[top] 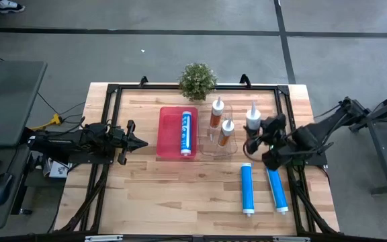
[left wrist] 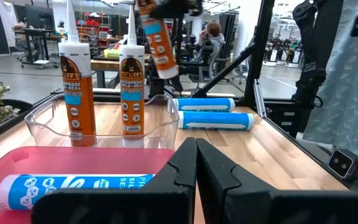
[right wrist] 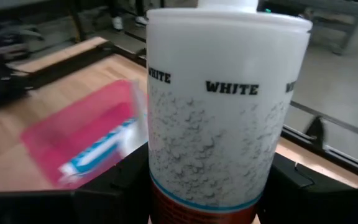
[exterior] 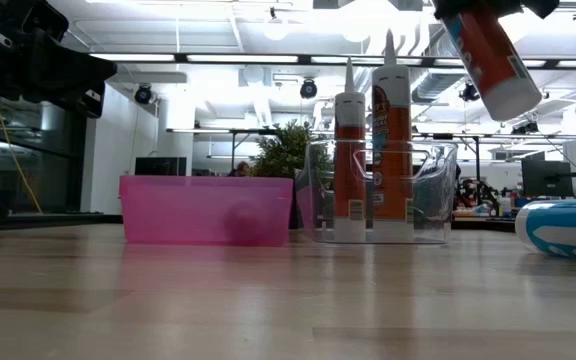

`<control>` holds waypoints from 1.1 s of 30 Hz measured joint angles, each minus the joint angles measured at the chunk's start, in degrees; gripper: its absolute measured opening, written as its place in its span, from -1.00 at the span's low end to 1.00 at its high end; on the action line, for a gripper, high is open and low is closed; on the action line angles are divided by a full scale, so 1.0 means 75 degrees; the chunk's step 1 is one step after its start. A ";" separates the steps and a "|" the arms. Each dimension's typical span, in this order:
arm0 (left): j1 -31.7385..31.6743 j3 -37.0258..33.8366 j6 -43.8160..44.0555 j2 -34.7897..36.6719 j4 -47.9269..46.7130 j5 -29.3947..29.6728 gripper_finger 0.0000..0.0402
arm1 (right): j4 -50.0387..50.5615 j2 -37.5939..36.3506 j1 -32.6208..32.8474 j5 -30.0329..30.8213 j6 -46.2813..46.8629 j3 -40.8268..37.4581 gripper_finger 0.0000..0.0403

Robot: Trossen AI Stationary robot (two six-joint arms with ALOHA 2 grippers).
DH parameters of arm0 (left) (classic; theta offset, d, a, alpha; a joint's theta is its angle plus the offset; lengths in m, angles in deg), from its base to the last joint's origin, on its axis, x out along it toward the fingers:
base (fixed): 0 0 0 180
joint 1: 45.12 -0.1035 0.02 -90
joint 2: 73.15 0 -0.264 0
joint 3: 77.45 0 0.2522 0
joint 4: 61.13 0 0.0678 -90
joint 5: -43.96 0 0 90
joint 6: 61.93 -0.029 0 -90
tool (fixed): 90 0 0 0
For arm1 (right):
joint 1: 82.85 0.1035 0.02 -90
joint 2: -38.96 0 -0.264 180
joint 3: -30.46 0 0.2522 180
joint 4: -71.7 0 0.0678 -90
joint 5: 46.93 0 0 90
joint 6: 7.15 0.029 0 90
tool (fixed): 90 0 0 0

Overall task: Pick & place silicon tubes, Sealant and Lysol wipes
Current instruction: Put the orange sealant into the transparent bin

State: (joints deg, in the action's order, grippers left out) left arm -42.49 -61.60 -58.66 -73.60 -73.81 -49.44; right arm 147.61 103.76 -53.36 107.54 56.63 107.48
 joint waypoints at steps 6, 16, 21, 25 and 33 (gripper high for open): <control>0.0000 0.0000 0.0003 0.0000 0.0000 0.0000 -1.00 | -0.1545 0.0544 0.0610 0.0387 -0.0976 -0.0009 0.01; 0.0000 0.0000 0.0002 0.0000 -0.0002 0.0000 -1.00 | -0.4369 0.0719 0.0683 0.0624 -0.2927 -0.0009 0.01; 0.0002 0.0000 0.0003 -0.0003 -0.0002 0.0000 -1.00 | -0.4855 0.0719 0.0683 0.0563 -0.2980 -0.0012 0.01; 0.0000 0.0000 0.0003 0.0000 -0.0002 0.0000 -1.00 | -0.5180 0.0719 0.0683 0.0563 -0.3013 -0.0012 0.01; 0.0003 0.0000 0.0003 -0.0001 0.0008 0.0000 -1.00 | -0.5811 0.0719 0.0669 0.0359 -0.3447 -0.0013 0.01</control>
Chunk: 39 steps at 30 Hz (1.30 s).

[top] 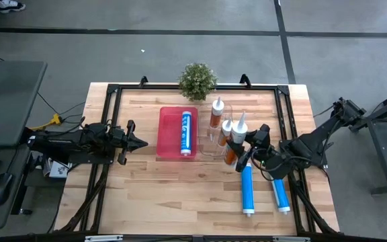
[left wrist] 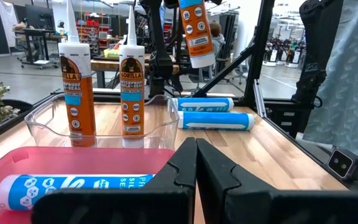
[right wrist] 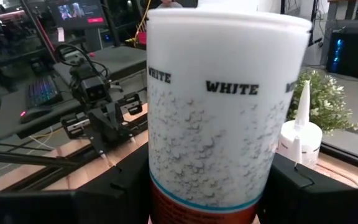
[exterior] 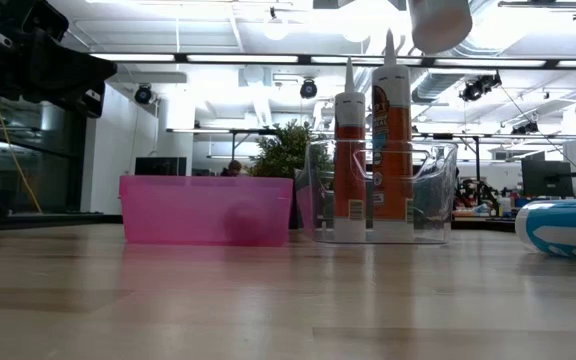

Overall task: Pick & place silicon tubes, Sealant and Lysol wipes
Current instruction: Put the orange sealant into the transparent bin

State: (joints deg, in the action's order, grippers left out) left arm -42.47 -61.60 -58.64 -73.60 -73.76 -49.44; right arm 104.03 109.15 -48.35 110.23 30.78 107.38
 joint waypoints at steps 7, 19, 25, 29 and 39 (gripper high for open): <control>-0.0003 0.0000 0.0000 0.0000 0.0055 0.0025 -1.00 | 0.0003 0.0000 0.0000 0.0014 0.0000 -0.0001 0.01; 0.0000 0.0000 0.0249 -0.0001 0.0100 0.0476 -1.00 | 0.0006 0.0082 -0.0003 -0.0166 0.0080 -0.0001 0.01; -0.0003 0.0000 0.1865 0.0001 0.0543 0.1478 -1.00 | 0.0003 0.0102 -0.0003 -0.0191 0.0080 -0.0001 0.01; -0.0003 0.0000 0.2005 -0.0001 0.0391 0.1416 -1.00 | 0.0003 0.0102 -0.0003 -0.0207 0.0077 -0.0001 0.01; -0.0001 0.0000 0.2388 -0.0225 0.0543 0.1373 -0.62 | -0.0116 0.0099 -0.0003 -0.0484 -0.0093 -0.0004 0.01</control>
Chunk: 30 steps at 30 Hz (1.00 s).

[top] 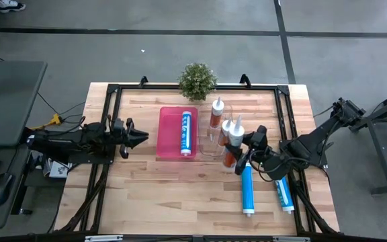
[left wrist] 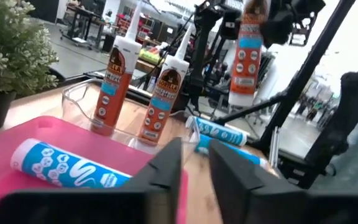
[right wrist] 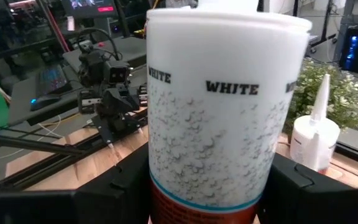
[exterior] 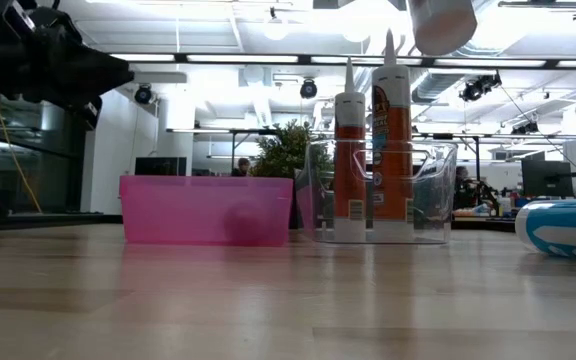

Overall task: Pick & place silicon tubes, Sealant and Lysol wipes
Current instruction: Put the orange sealant into the transparent bin

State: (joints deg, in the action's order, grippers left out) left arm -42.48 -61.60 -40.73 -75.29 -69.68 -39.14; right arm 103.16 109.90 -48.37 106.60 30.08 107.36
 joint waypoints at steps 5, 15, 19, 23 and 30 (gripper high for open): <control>-0.0002 0.0000 0.0410 -0.0270 0.1117 0.0221 -0.14 | -0.0743 0.0057 -0.0185 -0.0453 -0.0568 -0.0001 0.01; -0.0002 0.0549 0.0540 -0.1716 0.2904 0.0373 0.11 | -0.1899 0.0786 -0.1116 -0.1815 -0.1033 -0.0001 0.01; -0.0002 0.1414 0.0498 -0.2917 0.2968 0.0127 0.11 | -0.2330 0.1043 -0.1432 -0.2378 -0.1226 -0.0001 0.01; -0.0002 0.2384 0.0211 -0.4270 0.2935 -0.0269 0.11 | -0.2623 0.1240 -0.1716 -0.2839 -0.1381 0.0069 0.01; -0.0002 0.4158 -0.0093 -0.6783 0.2960 -0.0976 0.11 | -0.2623 0.1555 -0.2080 -0.3440 -0.1962 0.0622 0.01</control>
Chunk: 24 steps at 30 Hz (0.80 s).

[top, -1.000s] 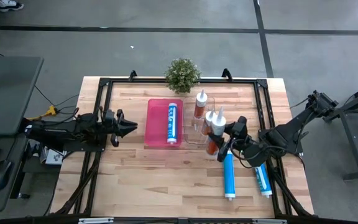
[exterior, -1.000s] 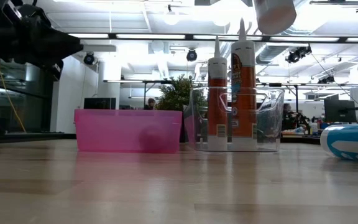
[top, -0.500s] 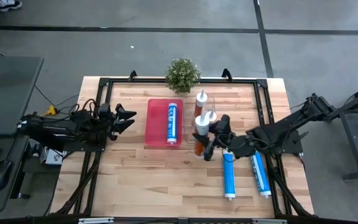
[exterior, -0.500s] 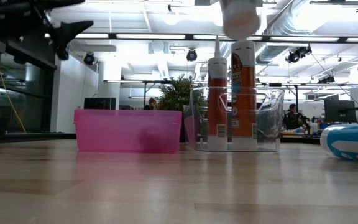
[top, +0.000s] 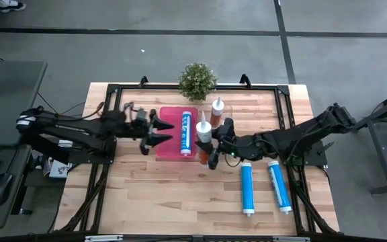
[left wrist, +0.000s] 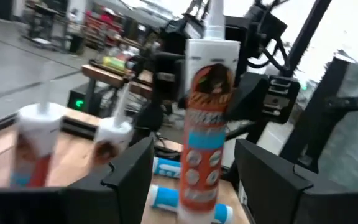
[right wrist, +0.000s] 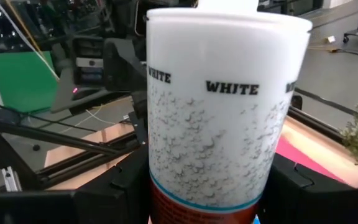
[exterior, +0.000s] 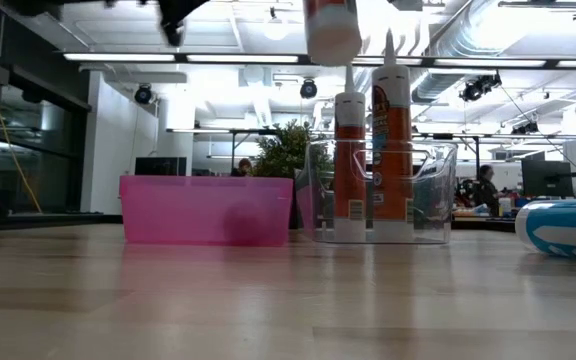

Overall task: Pick & place silicon tubes, Sealant and Lysol wipes
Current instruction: Put the orange sealant into the transparent bin

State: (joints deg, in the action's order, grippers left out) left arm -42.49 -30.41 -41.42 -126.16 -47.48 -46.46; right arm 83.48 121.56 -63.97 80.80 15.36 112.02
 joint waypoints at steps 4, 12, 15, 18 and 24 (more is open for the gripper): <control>-0.0003 0.1103 -0.0168 -0.1173 -0.0008 -0.0607 0.11 | 0.0090 0.0088 -0.0129 -0.0185 -0.0227 0.0123 0.01; -0.0003 0.2483 -0.0503 -0.2324 -0.0014 -0.0891 0.11 | 0.0331 0.0088 -0.0126 -0.0172 -0.0226 0.0124 0.01; -0.0005 0.2718 -0.0502 -0.2561 -0.0073 -0.0913 0.11 | 0.0368 0.0083 -0.0112 -0.0039 -0.0194 0.0124 0.01; -0.0003 0.2970 -0.0517 -0.2955 0.0082 -0.0942 0.11 | 0.0421 0.0059 -0.0109 -0.0020 -0.0173 0.0124 0.00; -0.0006 0.3335 -0.0499 -0.3561 0.0219 -0.0746 0.11 | 0.0362 0.0077 -0.0112 -0.0302 -0.0244 0.0120 -0.01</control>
State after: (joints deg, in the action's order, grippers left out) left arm -42.53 -5.40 -45.17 -152.87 -45.83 -52.06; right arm 86.19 122.14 -64.81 78.54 13.54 112.92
